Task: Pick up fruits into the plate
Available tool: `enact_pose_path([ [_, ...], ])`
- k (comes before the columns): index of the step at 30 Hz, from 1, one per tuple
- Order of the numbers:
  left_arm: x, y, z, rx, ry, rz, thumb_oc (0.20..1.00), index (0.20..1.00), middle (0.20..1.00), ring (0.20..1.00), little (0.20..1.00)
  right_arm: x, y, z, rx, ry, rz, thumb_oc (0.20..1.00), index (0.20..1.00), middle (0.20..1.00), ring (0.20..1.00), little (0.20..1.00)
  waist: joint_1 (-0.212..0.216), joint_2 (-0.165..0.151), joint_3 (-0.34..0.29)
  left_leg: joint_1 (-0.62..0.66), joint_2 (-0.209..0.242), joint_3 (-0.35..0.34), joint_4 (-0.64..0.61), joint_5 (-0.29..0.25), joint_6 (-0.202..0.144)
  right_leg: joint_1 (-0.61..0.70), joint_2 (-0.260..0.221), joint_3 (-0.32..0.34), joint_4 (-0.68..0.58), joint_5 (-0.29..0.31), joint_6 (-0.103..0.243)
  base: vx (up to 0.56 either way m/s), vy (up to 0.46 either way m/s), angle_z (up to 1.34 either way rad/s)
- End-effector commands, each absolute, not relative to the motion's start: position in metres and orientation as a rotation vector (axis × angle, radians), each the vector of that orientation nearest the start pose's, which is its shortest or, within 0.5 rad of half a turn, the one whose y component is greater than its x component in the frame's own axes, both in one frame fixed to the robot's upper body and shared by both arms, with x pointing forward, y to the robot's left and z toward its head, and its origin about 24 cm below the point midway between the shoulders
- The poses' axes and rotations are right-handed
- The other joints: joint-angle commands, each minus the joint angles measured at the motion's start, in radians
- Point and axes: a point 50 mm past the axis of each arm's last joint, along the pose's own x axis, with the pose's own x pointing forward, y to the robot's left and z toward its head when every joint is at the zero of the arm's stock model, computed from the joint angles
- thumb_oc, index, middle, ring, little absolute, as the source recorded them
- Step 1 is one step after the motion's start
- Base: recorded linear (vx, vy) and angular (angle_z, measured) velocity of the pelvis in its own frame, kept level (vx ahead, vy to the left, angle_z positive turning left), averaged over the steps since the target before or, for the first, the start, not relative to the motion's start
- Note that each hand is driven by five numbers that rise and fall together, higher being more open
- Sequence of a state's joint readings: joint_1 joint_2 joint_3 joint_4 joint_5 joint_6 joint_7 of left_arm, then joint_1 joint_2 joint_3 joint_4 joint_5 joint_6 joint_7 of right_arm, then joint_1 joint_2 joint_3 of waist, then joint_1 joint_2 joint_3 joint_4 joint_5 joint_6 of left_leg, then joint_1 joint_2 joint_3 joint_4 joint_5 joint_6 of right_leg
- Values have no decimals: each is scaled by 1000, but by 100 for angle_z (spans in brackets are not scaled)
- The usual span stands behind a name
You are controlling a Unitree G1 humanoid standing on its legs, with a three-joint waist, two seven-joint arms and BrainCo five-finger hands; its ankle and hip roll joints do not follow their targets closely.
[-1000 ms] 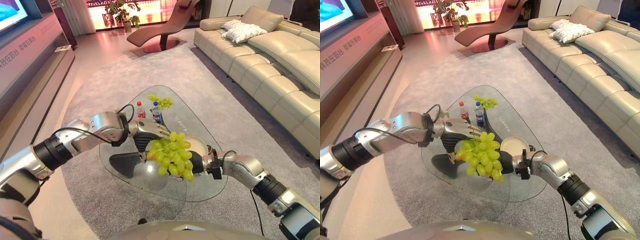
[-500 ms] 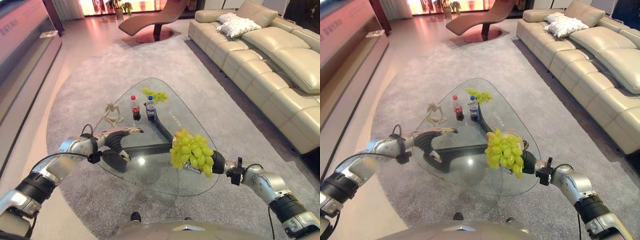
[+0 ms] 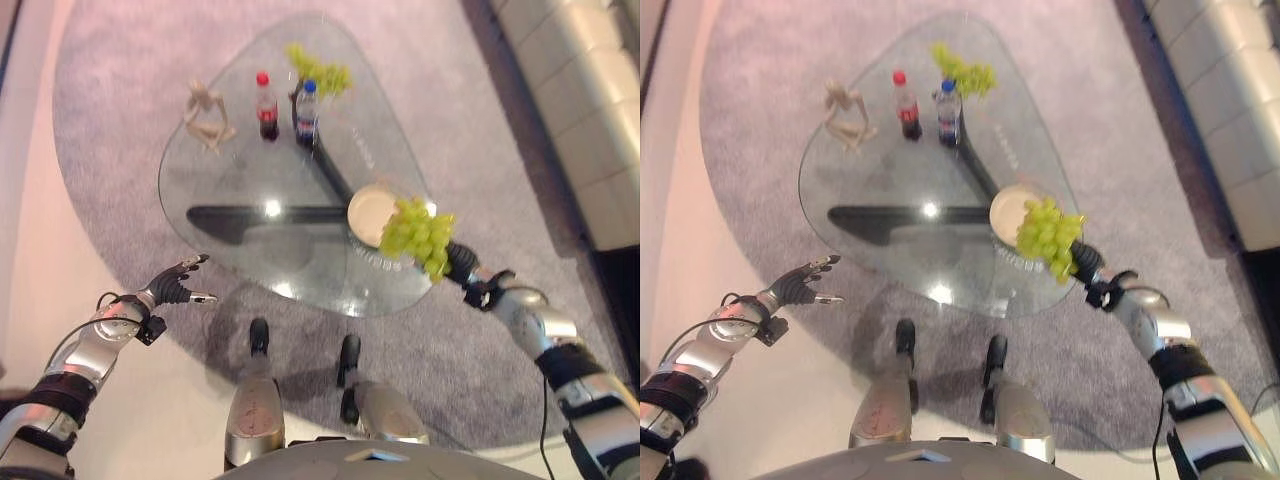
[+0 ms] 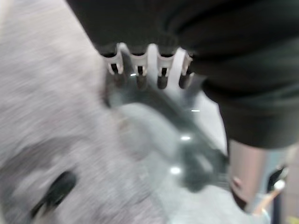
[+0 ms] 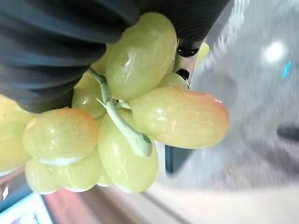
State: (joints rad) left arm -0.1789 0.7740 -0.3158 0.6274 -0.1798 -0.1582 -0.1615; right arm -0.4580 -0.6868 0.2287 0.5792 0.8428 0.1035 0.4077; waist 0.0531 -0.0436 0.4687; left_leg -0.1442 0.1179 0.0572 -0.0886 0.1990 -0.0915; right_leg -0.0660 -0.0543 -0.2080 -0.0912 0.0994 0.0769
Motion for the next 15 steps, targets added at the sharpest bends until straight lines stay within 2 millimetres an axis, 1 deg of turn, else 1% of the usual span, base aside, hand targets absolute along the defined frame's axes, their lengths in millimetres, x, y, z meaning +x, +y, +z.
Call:
enact_pose_path([
  [1, 258, 309, -2, 547, 426, -77, 1000, 1000, 1000, 1000, 1000, 349, -273, 147, 26, -31, 228, 200, 200, 200, 200, 200, 23, 6, 41, 24, -85, -9, 42, -147, 51, -63, 16, -14, 131, -50, 3, -153, 4, 10],
  [2, 253, 306, -12, 534, 455, -68, 1000, 1000, 1000, 1000, 1000, 354, -278, 157, -1, -41, 190, 200, 200, 200, 200, 200, 25, 15, 51, 3, -89, -14, 43, -142, 51, -87, 15, -19, 140, -51, 1, -136, 24, 10],
  [4, 248, 303, -23, 515, 488, -74, 1000, 1000, 1000, 1000, 1000, 359, -283, 166, -31, -44, 137, 200, 200, 200, 200, 200, 28, 27, 51, -22, -93, -18, 44, -137, 50, -115, 11, -26, 150, -53, 0, -87, 52, 6],
  [6, 241, 295, -36, 484, 511, -86, 1000, 1000, 1000, 1000, 1000, 363, -290, 178, -71, -50, 82, 200, 200, 200, 200, 200, 31, 49, 51, -58, -99, -26, 48, -128, 51, -156, 6, -35, 169, -59, -3, -68, 81, 8],
  [7, 240, 292, -38, 475, 516, -88, 1000, 1000, 1000, 1000, 1000, 364, -291, 180, -79, -52, 68, 200, 200, 200, 200, 200, 31, 54, 51, -65, -101, -27, 49, -127, 51, -164, 6, -36, 174, -61, -4, -64, 81, 8],
  [10, 237, 280, -47, 443, 520, -103, 1000, 1000, 1000, 1000, 1000, 369, -298, 195, -125, -57, 0, 200, 200, 200, 200, 200, 35, 80, 51, -113, -110, -35, 55, -117, 51, -219, 0, -43, 199, -70, -8, -63, 63, 3],
  [12, 238, 273, -49, 426, 514, -115, 1000, 1000, 1000, 1000, 1000, 371, -303, 206, -159, -63, -38, 200, 200, 200, 200, 200, 36, 98, 51, -151, -114, -39, 64, -110, 49, -255, -5, -46, 211, -72, -8, -67, 73, 0],
  [14, 238, 268, -51, 413, 511, -122, 1000, 1000, 1000, 1000, 1000, 372, -305, 211, -178, -60, -59, 200, 200, 200, 200, 200, 36, 112, 51, -172, -117, -41, 69, -105, 49, -277, -9, -50, 221, -74, -8, -47, 63, 0],
  [15, 239, 263, -52, 405, 505, -128, 1000, 1000, 1000, 1000, 1000, 374, -306, 218, -206, -66, -83, 200, 200, 200, 200, 200, 38, 125, 51, -195, -121, -42, 74, -100, 48, -303, -12, -50, 231, -75, -9, -57, 66, -3],
])
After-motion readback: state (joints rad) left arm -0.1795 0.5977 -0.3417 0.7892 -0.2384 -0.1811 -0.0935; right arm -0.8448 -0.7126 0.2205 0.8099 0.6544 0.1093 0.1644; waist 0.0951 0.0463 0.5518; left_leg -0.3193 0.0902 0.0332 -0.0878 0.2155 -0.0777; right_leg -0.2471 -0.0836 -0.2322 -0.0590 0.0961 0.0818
